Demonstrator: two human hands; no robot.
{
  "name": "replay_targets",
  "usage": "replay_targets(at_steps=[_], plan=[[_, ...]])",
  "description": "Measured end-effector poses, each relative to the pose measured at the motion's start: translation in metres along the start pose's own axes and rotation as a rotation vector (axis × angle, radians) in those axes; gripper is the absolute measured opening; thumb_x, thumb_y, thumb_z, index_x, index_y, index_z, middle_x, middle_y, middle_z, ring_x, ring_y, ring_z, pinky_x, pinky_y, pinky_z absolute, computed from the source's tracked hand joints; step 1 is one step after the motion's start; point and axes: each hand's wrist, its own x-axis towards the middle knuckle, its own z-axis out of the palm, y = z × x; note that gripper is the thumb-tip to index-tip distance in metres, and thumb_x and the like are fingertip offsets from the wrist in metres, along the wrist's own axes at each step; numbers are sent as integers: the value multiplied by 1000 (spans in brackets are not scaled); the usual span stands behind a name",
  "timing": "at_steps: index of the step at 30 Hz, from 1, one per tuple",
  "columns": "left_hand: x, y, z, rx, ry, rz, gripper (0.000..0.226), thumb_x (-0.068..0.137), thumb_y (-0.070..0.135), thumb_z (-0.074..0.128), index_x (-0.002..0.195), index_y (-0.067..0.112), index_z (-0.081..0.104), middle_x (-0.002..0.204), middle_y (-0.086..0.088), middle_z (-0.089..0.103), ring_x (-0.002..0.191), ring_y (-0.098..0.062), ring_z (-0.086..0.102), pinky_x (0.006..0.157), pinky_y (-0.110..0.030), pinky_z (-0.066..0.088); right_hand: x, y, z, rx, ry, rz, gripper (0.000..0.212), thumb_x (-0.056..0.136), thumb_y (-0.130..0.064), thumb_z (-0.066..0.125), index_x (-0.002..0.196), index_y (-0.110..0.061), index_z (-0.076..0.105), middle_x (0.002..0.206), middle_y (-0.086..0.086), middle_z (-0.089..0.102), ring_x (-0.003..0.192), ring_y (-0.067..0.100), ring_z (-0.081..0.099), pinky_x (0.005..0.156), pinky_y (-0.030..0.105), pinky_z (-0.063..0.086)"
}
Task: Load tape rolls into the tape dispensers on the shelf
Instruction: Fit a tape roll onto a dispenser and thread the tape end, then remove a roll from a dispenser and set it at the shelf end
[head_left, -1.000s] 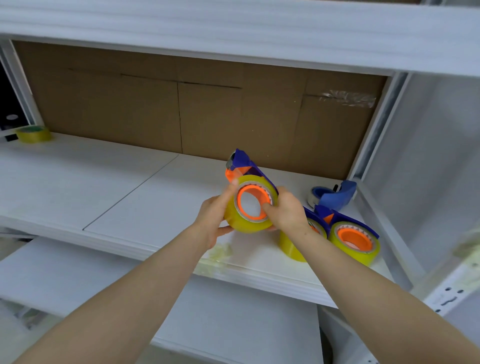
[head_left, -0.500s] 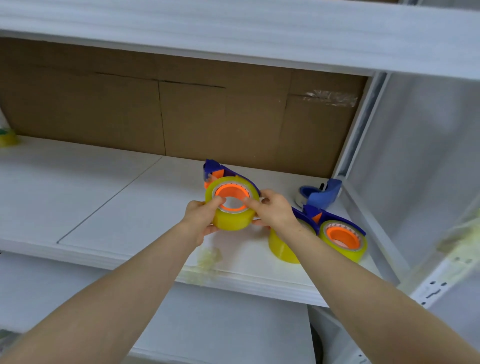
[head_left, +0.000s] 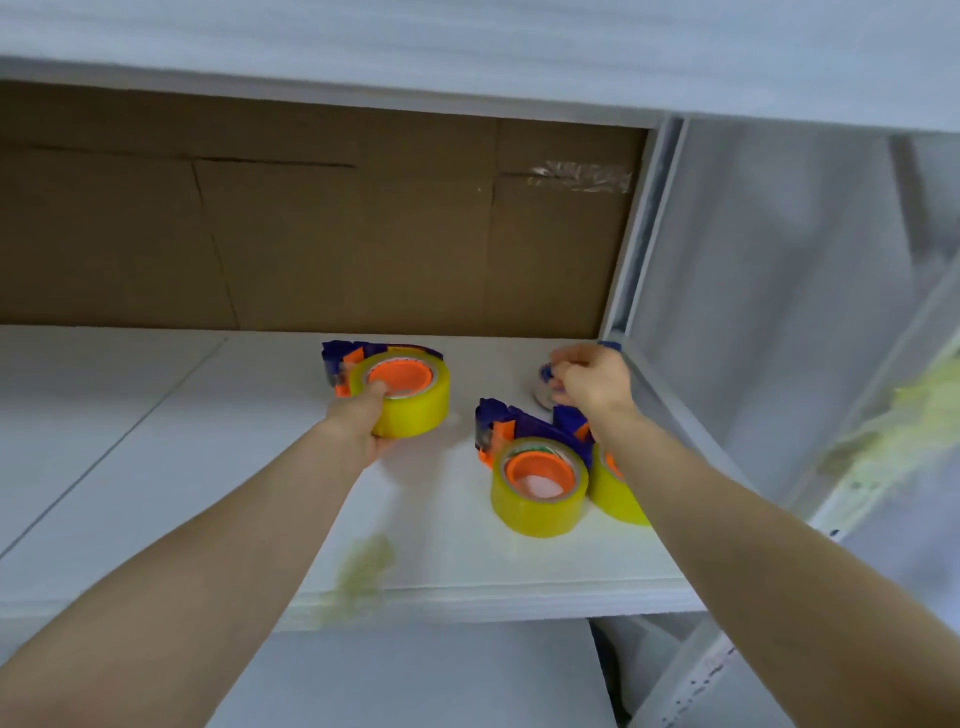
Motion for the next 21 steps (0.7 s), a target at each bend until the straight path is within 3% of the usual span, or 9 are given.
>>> replay_targets(at_steps=[4, 7, 10, 13, 17, 21], plan=[[23, 2, 25, 75, -17, -27, 56, 93, 30, 56, 141, 15, 34, 138, -13, 47, 121, -33, 52, 94, -49, 48, 14, 12, -20, -24, 72, 27, 28, 85, 2, 45, 103, -2, 67, 87, 12, 63, 89, 30, 62, 89, 48, 53], [44, -2, 45, 280, 40, 53, 60, 88, 33, 61, 138, 9, 38, 135, -14, 49, 119, -35, 52, 98, -51, 45, 20, 22, -31, -53, 99, 49, 27, 87, 3, 45, 104, 0, 66, 93, 17, 64, 83, 28, 61, 87, 44, 54], [70, -10, 60, 415, 42, 127, 65, 84, 30, 66, 138, 5, 37, 136, -17, 48, 119, -37, 52, 97, -52, 45, 24, 29, -38, -104, 107, 51, 23, 87, -2, 49, 102, -2, 67, 102, 23, 67, 93, 34, 64, 89, 46, 53], [82, -21, 76, 433, 40, 81, 68, 85, 31, 65, 139, 4, 35, 134, -21, 48, 115, -40, 54, 93, -57, 47, 25, 33, -44, -168, 87, 42, 24, 87, -4, 50, 102, -6, 69, 106, 20, 67, 101, 34, 62, 93, 47, 50], [67, -24, 90, 513, 36, 104, 60, 88, 24, 62, 137, -1, 38, 136, -22, 47, 119, -39, 51, 98, -49, 45, 30, 41, -50, -304, 74, 43, 26, 92, -8, 46, 109, -12, 65, 109, 12, 66, 102, 29, 62, 93, 41, 52], [65, -19, 90, 519, -2, 52, 55, 91, 32, 58, 134, 2, 41, 132, -21, 51, 116, -38, 52, 96, -47, 47, 49, 39, -43, -573, -32, 28, 27, 95, -10, 43, 114, -4, 62, 113, 15, 64, 104, 29, 60, 88, 34, 49]])
